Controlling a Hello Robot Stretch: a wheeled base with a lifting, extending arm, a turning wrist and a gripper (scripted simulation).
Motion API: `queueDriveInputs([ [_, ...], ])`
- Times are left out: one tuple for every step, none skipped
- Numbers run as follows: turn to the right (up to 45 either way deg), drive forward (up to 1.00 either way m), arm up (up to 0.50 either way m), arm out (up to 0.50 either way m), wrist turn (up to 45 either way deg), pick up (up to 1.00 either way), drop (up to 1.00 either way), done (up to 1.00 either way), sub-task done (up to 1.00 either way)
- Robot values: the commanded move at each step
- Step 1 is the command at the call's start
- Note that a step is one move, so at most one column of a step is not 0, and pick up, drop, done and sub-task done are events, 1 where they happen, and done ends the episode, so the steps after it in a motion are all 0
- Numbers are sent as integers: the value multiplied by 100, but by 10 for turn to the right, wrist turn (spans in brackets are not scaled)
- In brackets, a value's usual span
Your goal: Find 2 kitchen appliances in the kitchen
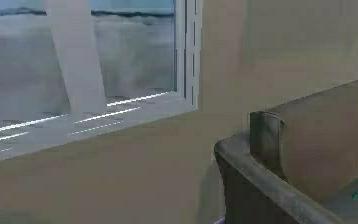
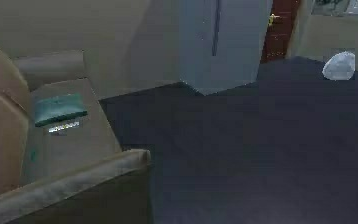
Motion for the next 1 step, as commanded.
queueDriveInputs([
  [450,0,0,0,0,0,0,0,0],
])
